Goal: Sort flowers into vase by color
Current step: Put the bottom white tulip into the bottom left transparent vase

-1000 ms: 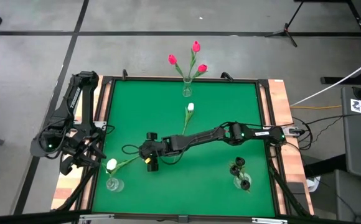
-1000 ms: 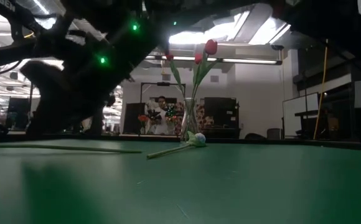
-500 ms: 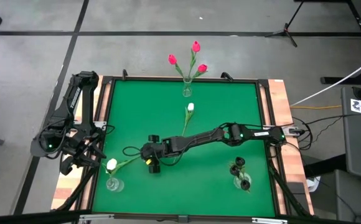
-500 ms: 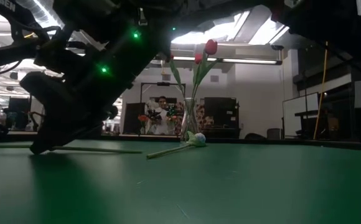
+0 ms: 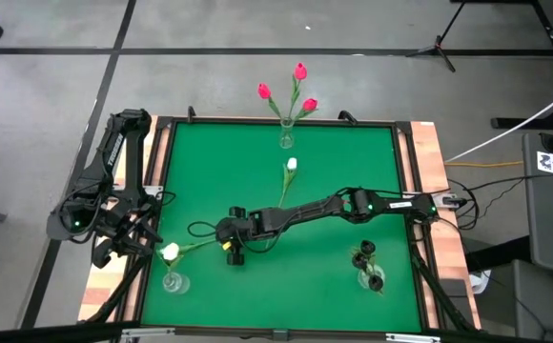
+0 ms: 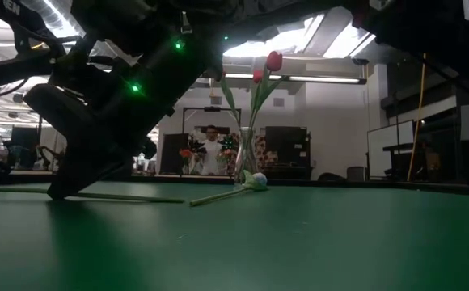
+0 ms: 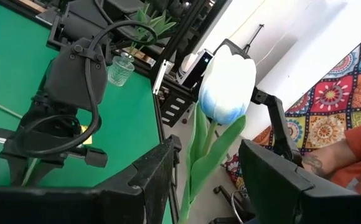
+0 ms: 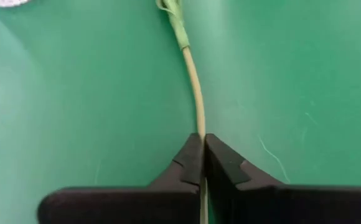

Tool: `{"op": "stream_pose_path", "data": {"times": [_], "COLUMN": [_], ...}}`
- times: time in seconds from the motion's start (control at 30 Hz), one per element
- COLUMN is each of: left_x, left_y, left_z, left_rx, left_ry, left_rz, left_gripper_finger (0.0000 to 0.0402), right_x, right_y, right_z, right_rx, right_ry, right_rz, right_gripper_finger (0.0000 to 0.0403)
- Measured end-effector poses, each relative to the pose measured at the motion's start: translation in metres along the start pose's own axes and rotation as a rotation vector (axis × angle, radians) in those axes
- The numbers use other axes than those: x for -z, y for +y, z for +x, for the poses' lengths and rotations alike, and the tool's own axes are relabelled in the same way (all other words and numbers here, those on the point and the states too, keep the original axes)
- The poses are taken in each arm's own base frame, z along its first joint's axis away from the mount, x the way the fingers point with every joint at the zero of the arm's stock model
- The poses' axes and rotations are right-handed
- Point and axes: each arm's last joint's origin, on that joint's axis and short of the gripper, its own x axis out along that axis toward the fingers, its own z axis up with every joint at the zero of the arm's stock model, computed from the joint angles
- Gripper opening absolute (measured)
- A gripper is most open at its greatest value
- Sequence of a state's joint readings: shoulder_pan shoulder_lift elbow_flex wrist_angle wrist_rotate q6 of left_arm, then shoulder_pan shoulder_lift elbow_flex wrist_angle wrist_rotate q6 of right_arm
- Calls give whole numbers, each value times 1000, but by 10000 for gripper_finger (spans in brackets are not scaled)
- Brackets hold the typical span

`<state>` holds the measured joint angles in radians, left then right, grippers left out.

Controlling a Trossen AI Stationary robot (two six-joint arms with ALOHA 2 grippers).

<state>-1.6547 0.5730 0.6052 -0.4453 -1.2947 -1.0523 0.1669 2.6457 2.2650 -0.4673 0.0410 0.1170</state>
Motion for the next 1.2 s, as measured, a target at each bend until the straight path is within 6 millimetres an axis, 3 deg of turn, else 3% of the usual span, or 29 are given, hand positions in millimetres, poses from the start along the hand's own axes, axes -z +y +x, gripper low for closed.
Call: {"op": "stream_pose_path", "data": {"times": [0.23,0.33,0.6,0.9,1.03,1.2], "left_x": [-1,-1,-1,-3,-5,-11], "left_y": [-1,-1,-1,1,2,1], "left_z": [0,0,0,0,0,-1], "left_rx": [-1,-3,-12,-46,-84,-138], "left_ry": [-7,-13,-32,-96,-166,-250], "left_rz": [-28,-38,-73,-90,-91,-61], "left_gripper_finger": [180,180,180,180,180,180], "right_x": [-10,-20,-55,-86,-97,-116], "right_y": [-13,-26,-64,-110,-122,-120], "right_z": [-3,-14,-66,-137,-158,-172], "right_rx": [12,31,85,203,235,188], "right_ry": [-70,-105,-206,-309,-392,-588], "right_rz": [83,120,125,130,102,60], "right_gripper_finger": [9,5,5,4,4,4]}}
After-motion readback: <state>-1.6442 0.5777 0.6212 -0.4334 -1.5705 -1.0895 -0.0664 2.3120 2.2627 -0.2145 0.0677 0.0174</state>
